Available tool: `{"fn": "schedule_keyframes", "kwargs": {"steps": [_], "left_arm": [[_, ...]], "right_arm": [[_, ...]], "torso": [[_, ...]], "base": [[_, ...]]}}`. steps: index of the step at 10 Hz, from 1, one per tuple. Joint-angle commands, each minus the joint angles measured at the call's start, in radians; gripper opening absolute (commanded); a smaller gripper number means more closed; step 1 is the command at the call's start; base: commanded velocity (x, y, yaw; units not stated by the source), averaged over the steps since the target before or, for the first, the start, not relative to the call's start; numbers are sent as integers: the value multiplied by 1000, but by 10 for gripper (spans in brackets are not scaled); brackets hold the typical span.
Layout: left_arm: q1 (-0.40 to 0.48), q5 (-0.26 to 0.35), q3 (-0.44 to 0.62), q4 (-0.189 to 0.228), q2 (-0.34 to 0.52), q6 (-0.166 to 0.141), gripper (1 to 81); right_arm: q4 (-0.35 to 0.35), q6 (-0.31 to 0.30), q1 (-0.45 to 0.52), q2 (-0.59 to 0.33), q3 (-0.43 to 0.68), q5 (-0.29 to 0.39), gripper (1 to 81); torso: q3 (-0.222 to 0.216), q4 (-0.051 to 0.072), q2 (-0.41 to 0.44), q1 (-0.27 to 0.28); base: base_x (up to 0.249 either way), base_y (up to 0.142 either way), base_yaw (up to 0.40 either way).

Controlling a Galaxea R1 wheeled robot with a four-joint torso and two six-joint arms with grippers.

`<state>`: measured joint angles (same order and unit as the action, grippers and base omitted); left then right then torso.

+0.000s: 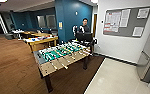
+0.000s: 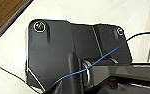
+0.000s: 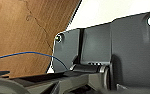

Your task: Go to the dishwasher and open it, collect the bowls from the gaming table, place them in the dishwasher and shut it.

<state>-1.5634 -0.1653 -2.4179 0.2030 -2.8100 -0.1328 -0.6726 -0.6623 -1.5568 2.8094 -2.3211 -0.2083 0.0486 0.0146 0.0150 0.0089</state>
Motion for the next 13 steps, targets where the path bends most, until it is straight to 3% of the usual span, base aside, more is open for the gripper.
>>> {"fn": "schedule_keyframes", "kwargs": {"steps": [1,13], "left_arm": [[35,44,13,6,23,1,811],[35,46,5,0,19,1,811]], "right_arm": [[-33,0,45,-11,34,27,811],[-35,0,45,0,26,29,811]], "torso": [[0,0,0,0],[0,0,0,0]], "base": [[0,0,340],[0,0,340]]}}
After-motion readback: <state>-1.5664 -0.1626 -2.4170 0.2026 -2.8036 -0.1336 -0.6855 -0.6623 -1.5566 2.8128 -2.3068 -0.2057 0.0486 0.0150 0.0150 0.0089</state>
